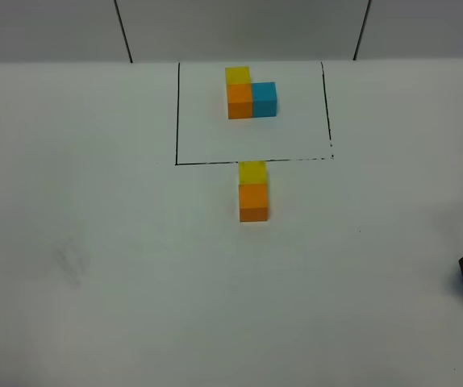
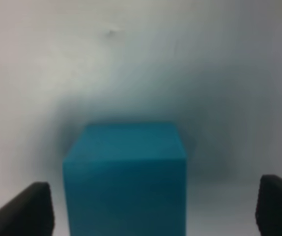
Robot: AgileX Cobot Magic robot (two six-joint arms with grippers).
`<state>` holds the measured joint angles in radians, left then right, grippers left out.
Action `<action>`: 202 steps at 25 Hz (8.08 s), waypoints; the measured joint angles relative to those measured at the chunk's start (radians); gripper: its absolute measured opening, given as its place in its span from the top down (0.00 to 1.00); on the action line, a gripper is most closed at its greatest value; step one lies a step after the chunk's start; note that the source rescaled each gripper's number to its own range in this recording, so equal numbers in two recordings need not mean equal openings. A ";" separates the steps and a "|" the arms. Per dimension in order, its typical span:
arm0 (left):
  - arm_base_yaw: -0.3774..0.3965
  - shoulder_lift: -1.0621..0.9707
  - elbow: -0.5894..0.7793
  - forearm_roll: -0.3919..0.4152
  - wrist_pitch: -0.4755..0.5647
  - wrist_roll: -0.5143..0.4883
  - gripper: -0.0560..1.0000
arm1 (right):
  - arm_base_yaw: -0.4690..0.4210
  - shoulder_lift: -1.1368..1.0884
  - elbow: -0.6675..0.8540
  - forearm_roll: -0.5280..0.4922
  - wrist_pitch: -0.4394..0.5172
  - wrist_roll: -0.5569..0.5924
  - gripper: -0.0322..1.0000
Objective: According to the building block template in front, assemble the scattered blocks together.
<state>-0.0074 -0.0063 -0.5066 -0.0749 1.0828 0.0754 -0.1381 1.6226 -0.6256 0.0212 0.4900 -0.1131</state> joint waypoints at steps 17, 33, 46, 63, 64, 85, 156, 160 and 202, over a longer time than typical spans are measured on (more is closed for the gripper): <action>0.000 0.000 0.000 0.000 0.000 0.000 0.54 | 0.000 0.049 0.000 0.012 -0.021 0.000 0.75; 0.000 0.000 0.000 0.000 0.000 0.000 0.54 | 0.398 0.105 -0.416 -0.312 0.350 -0.438 0.97; 0.000 0.000 0.000 0.000 0.000 0.000 0.54 | 0.627 0.411 -0.807 -0.121 0.442 -0.906 0.97; 0.000 0.000 0.000 0.000 0.000 0.000 0.54 | 0.652 0.584 -0.935 -0.058 0.404 -0.881 0.97; 0.000 0.000 0.000 0.000 0.000 0.000 0.54 | 0.652 0.585 -0.937 -0.052 0.399 -0.878 0.97; 0.000 0.000 0.000 0.000 0.000 0.000 0.54 | 0.665 0.600 -0.949 -0.021 0.372 -0.862 0.97; 0.000 0.000 0.000 0.000 0.000 0.000 0.54 | 0.087 -0.007 -0.557 0.353 0.359 -0.391 0.00; 0.000 0.000 0.000 0.000 0.000 0.000 0.54 | -0.089 -0.301 -0.375 0.282 0.371 -0.292 0.00; 0.000 0.000 0.000 0.000 0.000 0.000 0.54 | 0.293 -1.627 0.122 0.079 0.583 0.068 0.24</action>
<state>-0.0074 -0.0063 -0.5066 -0.0749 1.0828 0.0750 0.1551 -0.0042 -0.5033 0.1002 1.0733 -0.0449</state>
